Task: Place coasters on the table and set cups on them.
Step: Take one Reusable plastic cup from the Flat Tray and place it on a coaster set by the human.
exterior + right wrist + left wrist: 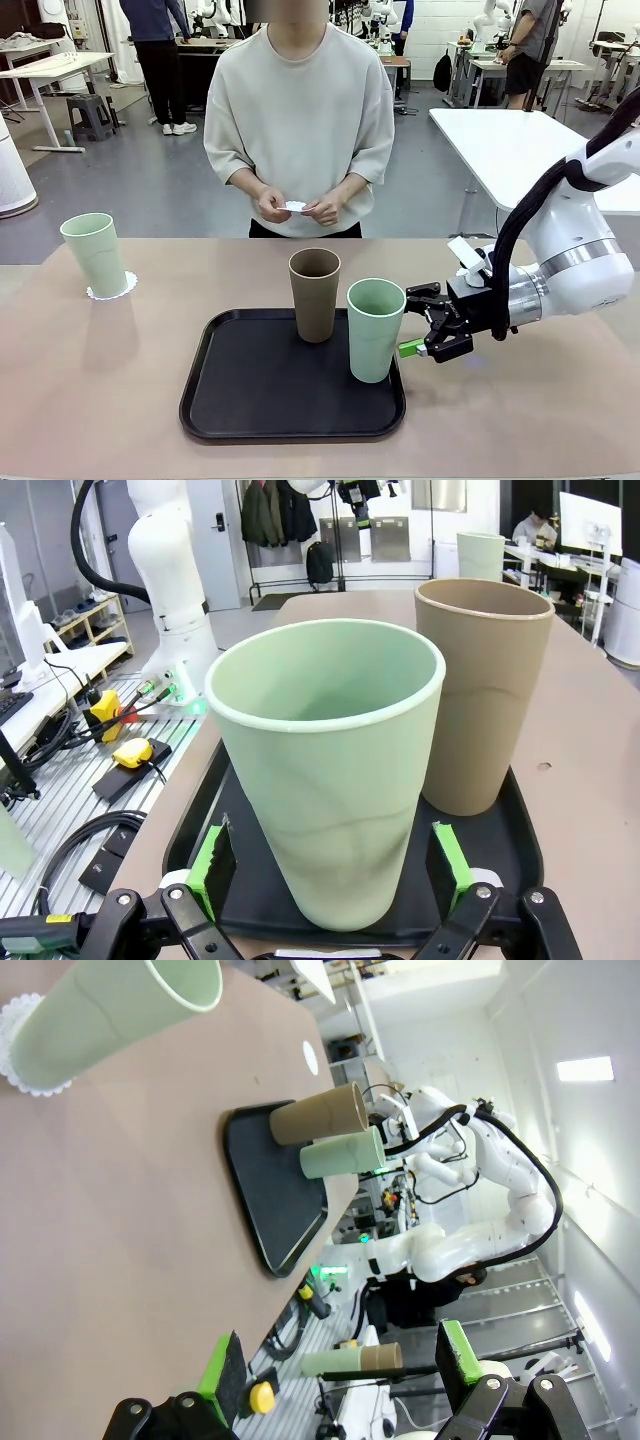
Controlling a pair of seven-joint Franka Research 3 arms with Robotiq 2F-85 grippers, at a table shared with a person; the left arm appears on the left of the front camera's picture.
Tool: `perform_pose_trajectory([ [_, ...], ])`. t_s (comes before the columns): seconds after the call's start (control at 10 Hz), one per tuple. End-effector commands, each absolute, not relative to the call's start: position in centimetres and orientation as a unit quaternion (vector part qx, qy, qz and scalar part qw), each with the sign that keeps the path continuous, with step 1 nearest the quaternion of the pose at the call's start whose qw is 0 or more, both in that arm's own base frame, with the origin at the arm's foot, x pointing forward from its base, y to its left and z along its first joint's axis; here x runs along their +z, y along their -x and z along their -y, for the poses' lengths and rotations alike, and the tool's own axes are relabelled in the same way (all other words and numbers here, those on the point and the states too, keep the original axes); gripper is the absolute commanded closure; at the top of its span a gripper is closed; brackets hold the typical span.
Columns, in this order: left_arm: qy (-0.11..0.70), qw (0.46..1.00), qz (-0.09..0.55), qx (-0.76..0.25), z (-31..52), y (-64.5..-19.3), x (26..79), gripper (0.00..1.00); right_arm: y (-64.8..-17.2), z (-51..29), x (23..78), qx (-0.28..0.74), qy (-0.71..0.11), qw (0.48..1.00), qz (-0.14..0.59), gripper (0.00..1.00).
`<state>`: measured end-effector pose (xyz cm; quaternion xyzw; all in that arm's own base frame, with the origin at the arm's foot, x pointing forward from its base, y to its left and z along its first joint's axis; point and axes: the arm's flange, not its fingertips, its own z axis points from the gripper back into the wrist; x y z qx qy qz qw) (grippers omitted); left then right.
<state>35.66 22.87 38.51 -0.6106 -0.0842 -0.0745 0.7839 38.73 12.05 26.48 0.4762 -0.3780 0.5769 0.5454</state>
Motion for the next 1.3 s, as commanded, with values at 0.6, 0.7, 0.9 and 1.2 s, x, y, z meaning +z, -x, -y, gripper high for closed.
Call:
perform_pose_trajectory([
  [0.6,0.609,0.786,0.083,-0.071,-22.9,-35.6,38.7,0.00,-39.7,-14.9,24.2,0.591,-0.481,0.527,0.377,0.00],
  [0.7,0.609,0.786,0.083,-0.071,-22.9,-35.6,38.7,0.00,-39.8,-15.3,23.9,0.592,-0.482,0.527,0.374,0.00],
  [0.9,0.609,0.786,0.083,-0.071,-22.9,-35.6,38.7,0.00,-40.1,-15.9,23.4,0.592,-0.485,0.526,0.371,0.00],
  [1.2,0.609,0.786,0.083,-0.071,-22.9,-35.6,38.7,0.00,-40.1,-16.5,22.8,0.598,-0.492,0.513,0.371,0.00],
])
